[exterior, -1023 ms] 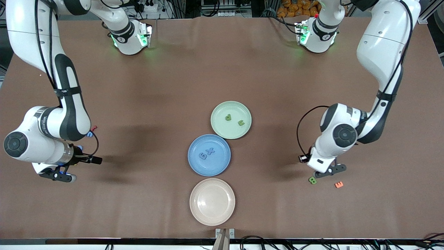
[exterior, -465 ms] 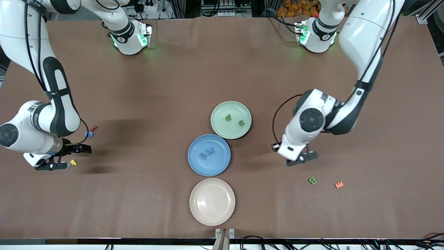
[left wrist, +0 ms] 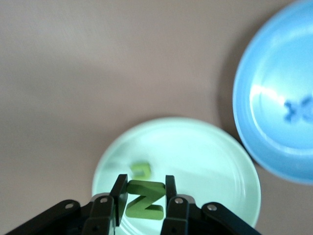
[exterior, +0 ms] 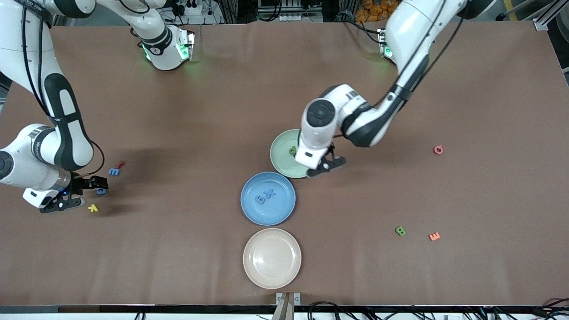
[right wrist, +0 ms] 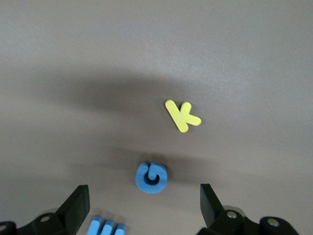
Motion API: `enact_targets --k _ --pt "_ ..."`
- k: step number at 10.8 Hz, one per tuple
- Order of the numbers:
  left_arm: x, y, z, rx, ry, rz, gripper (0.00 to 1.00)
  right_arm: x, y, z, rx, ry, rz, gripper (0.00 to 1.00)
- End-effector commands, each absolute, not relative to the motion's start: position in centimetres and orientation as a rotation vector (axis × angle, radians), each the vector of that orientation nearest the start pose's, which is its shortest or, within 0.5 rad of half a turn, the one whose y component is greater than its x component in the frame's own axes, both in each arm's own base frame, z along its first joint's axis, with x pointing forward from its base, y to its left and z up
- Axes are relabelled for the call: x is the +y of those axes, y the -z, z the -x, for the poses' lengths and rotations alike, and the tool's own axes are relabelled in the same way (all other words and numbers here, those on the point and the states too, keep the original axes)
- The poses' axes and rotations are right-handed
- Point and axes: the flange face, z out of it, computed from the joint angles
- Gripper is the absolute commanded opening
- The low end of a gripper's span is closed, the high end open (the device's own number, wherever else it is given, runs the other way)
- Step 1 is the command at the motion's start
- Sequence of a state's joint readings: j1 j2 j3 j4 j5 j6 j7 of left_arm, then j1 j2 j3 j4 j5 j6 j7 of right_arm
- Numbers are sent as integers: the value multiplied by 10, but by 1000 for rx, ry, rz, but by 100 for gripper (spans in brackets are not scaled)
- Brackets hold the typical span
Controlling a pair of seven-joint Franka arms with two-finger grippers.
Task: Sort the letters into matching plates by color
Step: 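Drop the green Z onto the green plate while the right gripper reaches G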
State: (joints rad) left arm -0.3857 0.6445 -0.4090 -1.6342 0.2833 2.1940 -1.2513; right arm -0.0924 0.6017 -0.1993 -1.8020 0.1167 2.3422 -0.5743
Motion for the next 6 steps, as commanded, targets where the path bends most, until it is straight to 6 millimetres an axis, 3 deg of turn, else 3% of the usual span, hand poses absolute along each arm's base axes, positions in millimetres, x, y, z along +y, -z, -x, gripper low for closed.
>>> enact_targets --k 1,4,5,6 --pt "-476 -254 -488 -618 -71 3049 0 -185 -207 -606 -391 -47 3134 100" --pt "-480 -248 -480 -616 -82 3039 3 -187 -193 -600 -384 -5 3155 100" --pt "-478 -248 -483 -595 -71 3040 99 -186 -188 -598 -386 5 3159 100" --pt "-480 -249 -481 -584 -62 3042 100 -186 -183 -596 -386 17 3165 100"
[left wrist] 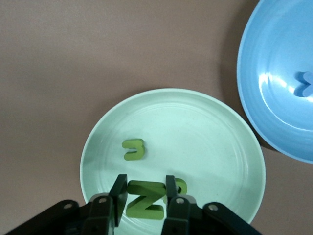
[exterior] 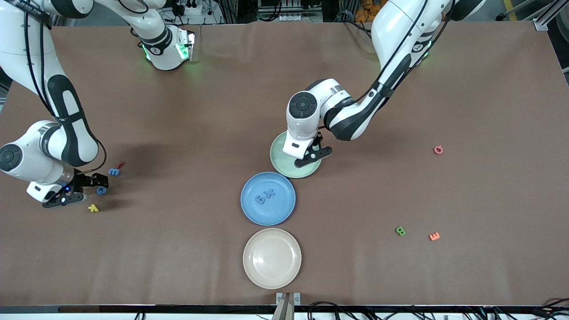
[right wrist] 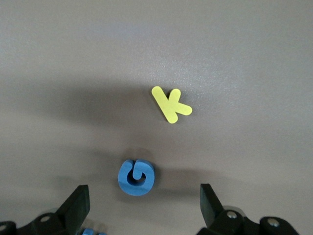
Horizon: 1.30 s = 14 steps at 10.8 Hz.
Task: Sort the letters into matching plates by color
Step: 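Drop the green Z onto the green plate while the right gripper reaches G, then grasp the blue G with the right gripper while the left gripper reaches B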
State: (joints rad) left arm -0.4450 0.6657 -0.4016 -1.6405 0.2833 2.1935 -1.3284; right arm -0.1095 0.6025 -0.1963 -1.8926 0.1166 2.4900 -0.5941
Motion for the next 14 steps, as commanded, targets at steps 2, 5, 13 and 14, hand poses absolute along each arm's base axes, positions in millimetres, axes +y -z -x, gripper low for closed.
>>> enact_targets --k 2,5,13,14 --pt "-465 -258 -498 -566 -36 3049 100 -185 -175 -593 -391 39 3175 100" --pt "-391 -259 -560 -568 -20 3046 100 -181 -169 -591 -401 41 3174 80" --pt "-224 -235 -665 -534 37 3018 100 -174 -172 -597 -392 72 3167 44" --pt "-207 -236 -677 -472 56 3017 100 -174 -173 -597 -385 75 3168 43"
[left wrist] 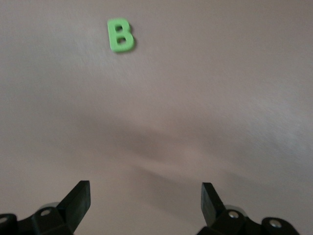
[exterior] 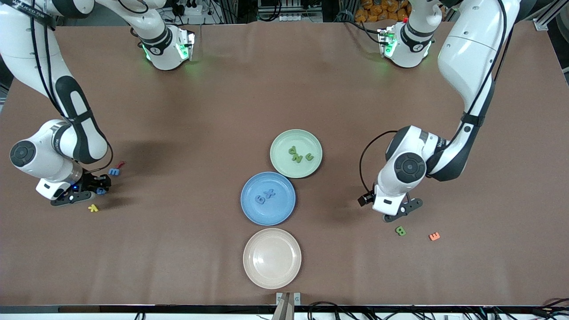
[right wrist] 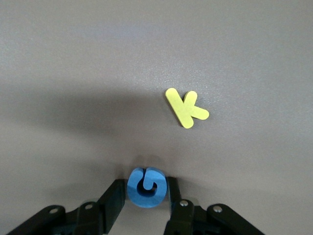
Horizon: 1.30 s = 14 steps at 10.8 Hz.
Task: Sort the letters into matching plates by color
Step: 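Grasp the blue G with the right gripper while the left gripper reaches B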
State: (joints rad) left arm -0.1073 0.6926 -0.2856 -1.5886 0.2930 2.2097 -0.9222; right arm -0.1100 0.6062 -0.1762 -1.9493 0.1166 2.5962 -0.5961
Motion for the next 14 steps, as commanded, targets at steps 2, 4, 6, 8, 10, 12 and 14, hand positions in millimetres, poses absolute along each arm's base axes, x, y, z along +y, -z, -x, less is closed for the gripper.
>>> enact_targets --k 2,4,6,8,10,12,14 --pt "-177 -227 -700 -528 66 3027 100 -175 -173 -598 -376 80 3169 40" --pt "-153 -213 -713 -612 72 3049 100 -175 -174 -598 -370 84 3168 37" --pt "-146 -194 -721 -641 128 3063 100 -175 -175 -599 -370 86 3169 32" --pt "-140 -188 -727 -648 138 3059 100 -175 -176 -601 -374 95 3171 30" --pt "-137 -184 -729 -638 141 3057 100 -175 -180 -604 -370 103 3172 28" --pt "-129 -181 -730 -613 144 3051 100 -174 -188 -611 -361 123 3173 26" --pt "-123 -178 -732 -602 162 3050 100 -167 -194 -618 -318 148 3171 24"
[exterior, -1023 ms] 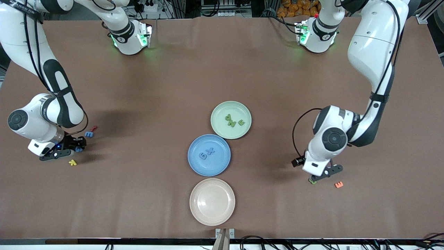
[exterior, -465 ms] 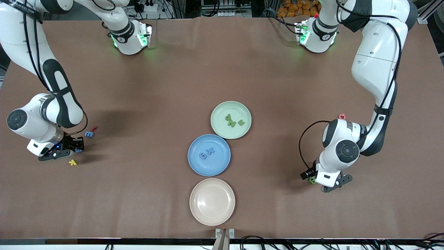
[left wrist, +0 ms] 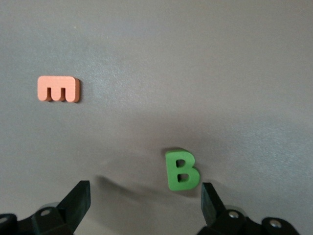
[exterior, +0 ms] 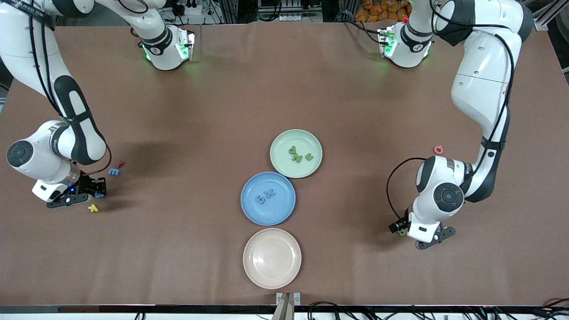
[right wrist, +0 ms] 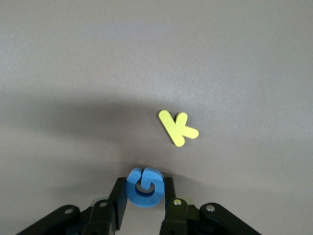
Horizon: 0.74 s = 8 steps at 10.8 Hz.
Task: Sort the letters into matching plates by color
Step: 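Carry the blue G toward the blue plate while the left gripper grasps B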
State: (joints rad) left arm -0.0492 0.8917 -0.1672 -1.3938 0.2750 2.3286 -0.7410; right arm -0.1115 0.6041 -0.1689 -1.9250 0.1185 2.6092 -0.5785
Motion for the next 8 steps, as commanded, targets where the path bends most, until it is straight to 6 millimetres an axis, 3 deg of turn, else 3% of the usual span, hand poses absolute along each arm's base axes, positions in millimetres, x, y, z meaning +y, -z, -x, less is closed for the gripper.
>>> enact_targets --k 1,3,6,7,8 --pt "-123 -177 -733 -606 178 3055 100 -164 -196 -620 -297 157 3170 24" --pt "-124 -172 -734 -614 196 3063 100 -140 -201 -630 -192 197 3141 24" --pt "-128 -173 -734 -640 197 3076 100 -90 -206 -644 -5 219 3098 24" --pt "-129 -175 -734 -652 202 3074 82 -75 -207 -647 38 221 3090 24" --pt "-131 -177 -734 -683 204 3069 7 -56 -208 -649 89 225 3069 24"
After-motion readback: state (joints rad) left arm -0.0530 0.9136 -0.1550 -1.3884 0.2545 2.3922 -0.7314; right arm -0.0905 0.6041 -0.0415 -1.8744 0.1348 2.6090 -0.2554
